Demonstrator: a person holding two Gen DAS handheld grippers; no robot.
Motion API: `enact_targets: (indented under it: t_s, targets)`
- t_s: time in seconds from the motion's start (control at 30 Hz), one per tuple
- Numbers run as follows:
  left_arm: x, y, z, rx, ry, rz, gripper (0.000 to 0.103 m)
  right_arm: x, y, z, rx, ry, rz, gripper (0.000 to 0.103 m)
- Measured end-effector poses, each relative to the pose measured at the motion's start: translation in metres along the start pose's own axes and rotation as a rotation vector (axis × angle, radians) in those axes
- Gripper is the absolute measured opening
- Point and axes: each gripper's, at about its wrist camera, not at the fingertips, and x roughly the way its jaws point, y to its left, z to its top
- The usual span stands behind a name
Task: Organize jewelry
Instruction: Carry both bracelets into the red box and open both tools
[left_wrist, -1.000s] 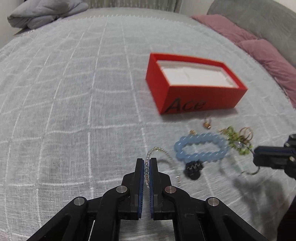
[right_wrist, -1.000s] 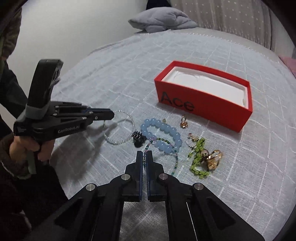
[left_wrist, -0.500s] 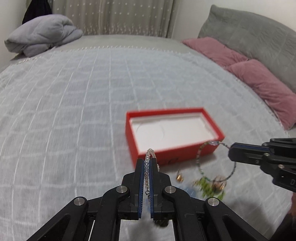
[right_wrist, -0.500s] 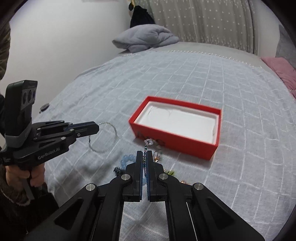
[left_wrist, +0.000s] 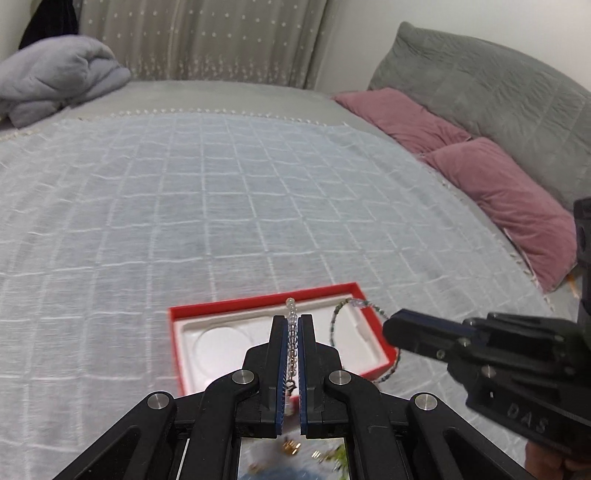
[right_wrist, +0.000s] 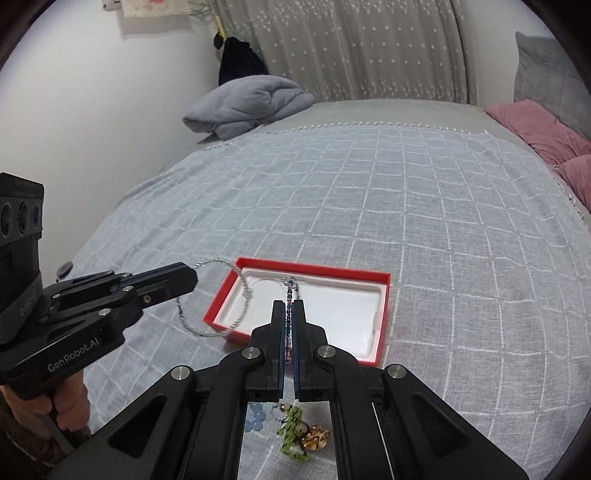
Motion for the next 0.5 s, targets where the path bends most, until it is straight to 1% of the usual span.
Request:
enact_targets:
  t_s: [0.13,0.2,0.27,0.37,0.5]
  targets:
    - [0.024,0.006,0.004,-0.038,0.036,-0.02,0.0,0.005,-0.007,0.003,0.013,0.006,-0.013,0.003]
    - [0.031,0.01,0.002,-0.065,0.049,-0.036,0.0,0.008,-0.009,0.004,0.017,0.009,-0.016,0.003]
    - [0.036,0.015,-0.001,-0.087,0.059,-0.036,0.0,0.011,-0.01,0.002,0.019,0.008,-0.021,0.003]
    - [0.044,0.023,-0.006,-0.097,0.073,-0.001,0.0,0.015,-0.011,0.004,0.023,0.013,-0.013,0.003]
    - [0.05,0.029,-0.011,-0.081,0.089,0.049,0.0,0.026,-0.004,0.004,0.009,0.032,0.012,0.003]
